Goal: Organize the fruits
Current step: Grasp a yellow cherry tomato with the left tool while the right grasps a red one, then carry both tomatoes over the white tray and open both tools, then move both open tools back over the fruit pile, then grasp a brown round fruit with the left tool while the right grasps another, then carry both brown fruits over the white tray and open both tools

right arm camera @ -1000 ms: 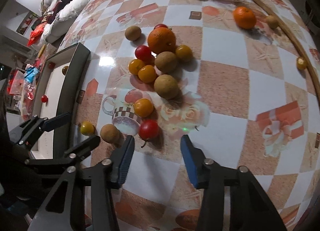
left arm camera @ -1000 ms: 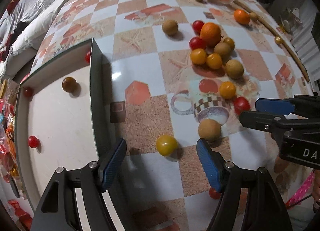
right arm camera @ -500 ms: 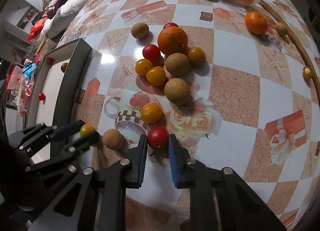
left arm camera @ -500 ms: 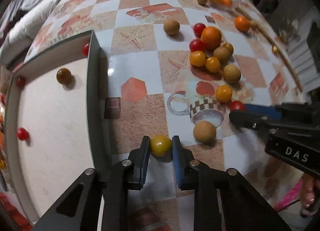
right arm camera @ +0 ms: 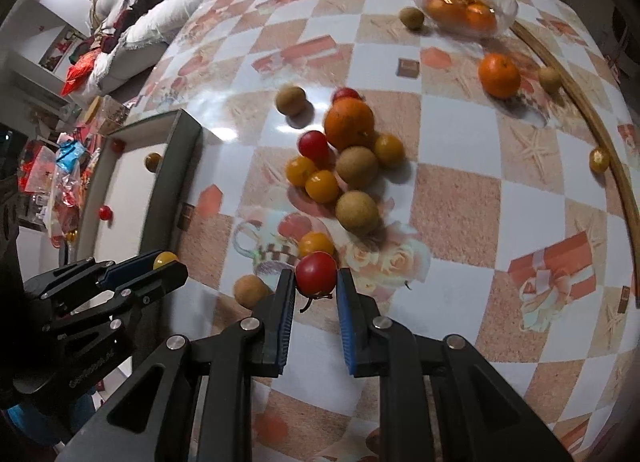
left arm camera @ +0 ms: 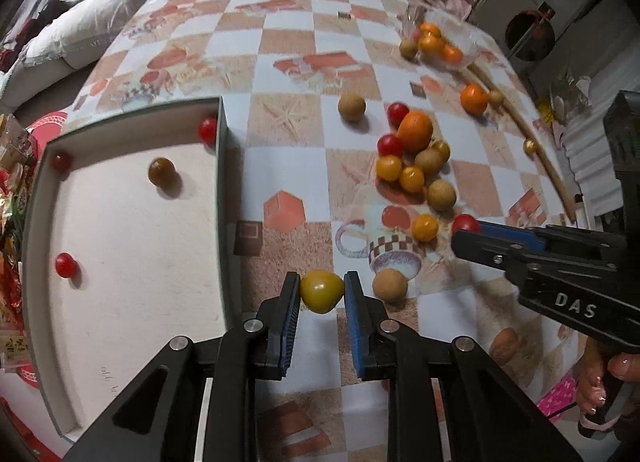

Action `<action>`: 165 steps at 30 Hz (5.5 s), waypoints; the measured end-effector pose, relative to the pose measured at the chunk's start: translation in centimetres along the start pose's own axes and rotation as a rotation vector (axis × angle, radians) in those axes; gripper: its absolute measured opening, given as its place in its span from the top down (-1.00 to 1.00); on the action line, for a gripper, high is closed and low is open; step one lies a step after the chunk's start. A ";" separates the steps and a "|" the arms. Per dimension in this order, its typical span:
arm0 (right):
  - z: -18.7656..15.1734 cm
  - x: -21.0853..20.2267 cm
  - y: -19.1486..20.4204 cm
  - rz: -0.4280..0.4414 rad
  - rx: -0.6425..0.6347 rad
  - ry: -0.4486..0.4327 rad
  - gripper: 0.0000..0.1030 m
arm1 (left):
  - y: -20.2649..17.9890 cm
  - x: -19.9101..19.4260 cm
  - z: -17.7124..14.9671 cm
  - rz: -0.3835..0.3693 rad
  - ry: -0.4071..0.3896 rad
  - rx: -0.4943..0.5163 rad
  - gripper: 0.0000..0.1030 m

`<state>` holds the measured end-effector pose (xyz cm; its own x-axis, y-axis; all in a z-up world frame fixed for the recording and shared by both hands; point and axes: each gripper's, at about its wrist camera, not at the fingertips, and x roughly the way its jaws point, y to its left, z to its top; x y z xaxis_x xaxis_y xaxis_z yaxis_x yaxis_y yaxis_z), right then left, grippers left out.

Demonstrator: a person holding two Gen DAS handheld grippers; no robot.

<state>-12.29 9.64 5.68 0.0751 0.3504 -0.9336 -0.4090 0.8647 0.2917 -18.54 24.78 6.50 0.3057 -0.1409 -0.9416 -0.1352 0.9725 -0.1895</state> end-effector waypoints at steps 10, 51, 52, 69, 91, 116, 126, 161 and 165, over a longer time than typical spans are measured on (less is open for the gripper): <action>2.1 0.2 4.6 0.029 -0.083 -0.010 0.56 | 4.1 -2.7 0.0 0.046 -0.053 -0.054 0.54; 5.5 10.8 20.7 0.032 -0.412 0.128 0.54 | 18.1 -1.3 -5.4 0.302 -0.015 -0.243 -0.38; 5.6 10.8 20.6 0.033 -0.410 0.128 0.54 | 18.1 -1.6 -5.5 0.310 -0.032 -0.244 -0.38; 6.3 7.9 19.8 0.081 -0.341 0.076 -0.57 | 16.5 -1.3 -5.2 0.323 0.032 -0.206 -0.39; 2.9 0.6 4.7 -0.029 -0.026 -0.018 -0.57 | 5.0 -1.6 -0.1 0.216 -0.013 0.028 -0.39; 1.9 1.3 -4.2 0.007 0.063 0.024 -0.12 | -4.6 4.4 -0.4 0.106 0.063 0.103 -0.39; 3.3 3.3 -2.9 -0.002 0.016 0.048 0.16 | -4.8 5.9 -0.1 0.144 0.075 0.074 -0.38; 3.5 0.3 0.1 -0.013 -0.042 0.020 0.45 | -0.5 -0.6 0.9 0.050 -0.022 -0.023 0.48; 3.8 0.5 1.4 -0.011 -0.062 0.023 0.45 | 0.9 -1.3 0.6 0.057 -0.032 -0.048 0.48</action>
<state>-9.32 12.39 6.41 0.0596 0.3323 -0.9413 -0.4642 0.8440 0.2686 -18.52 25.92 7.74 0.3263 -0.0791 -0.9419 -0.1975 0.9688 -0.1498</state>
